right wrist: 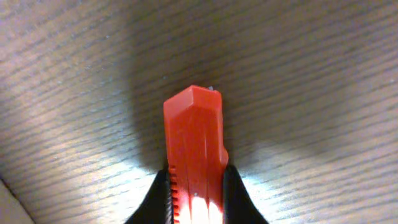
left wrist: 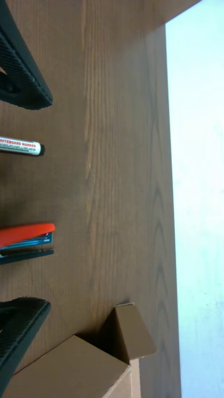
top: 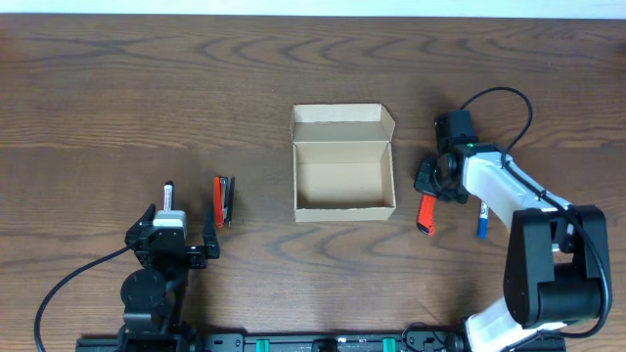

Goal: Pack container
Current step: 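Lower the right gripper and grasp the red box cutter, then carry the box cutter into the cardboard box and release it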

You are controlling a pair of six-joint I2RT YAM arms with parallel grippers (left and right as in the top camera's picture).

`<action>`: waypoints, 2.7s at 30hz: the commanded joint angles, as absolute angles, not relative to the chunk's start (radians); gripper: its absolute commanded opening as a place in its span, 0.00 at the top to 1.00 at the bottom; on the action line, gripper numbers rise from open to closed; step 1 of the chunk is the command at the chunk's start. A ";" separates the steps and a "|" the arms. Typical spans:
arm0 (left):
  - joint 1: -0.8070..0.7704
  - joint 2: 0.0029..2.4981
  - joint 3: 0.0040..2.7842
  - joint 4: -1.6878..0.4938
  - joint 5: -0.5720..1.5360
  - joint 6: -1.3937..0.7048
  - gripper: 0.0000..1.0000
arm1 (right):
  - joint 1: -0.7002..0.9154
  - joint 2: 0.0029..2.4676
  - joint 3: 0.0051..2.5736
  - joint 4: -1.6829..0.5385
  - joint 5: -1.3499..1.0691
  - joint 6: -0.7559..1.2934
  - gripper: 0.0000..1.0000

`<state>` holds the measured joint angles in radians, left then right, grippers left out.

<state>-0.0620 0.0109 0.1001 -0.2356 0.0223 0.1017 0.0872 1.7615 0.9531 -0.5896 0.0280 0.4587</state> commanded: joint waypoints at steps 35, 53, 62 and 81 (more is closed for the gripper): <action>-0.065 0.005 0.074 -0.246 0.018 0.097 0.05 | 0.394 1.352 1.184 -0.849 -0.395 -0.495 0.99; -0.065 0.005 0.074 -0.246 0.019 0.097 0.05 | 0.508 1.518 1.367 -0.912 -0.353 -0.799 0.99; -0.065 0.005 0.074 -0.246 0.019 0.097 0.04 | 0.502 1.724 1.479 -1.031 -0.345 -0.931 0.99; -0.065 0.005 0.074 -0.246 0.019 0.097 0.05 | 0.485 2.036 1.478 -1.014 -0.348 -1.004 0.99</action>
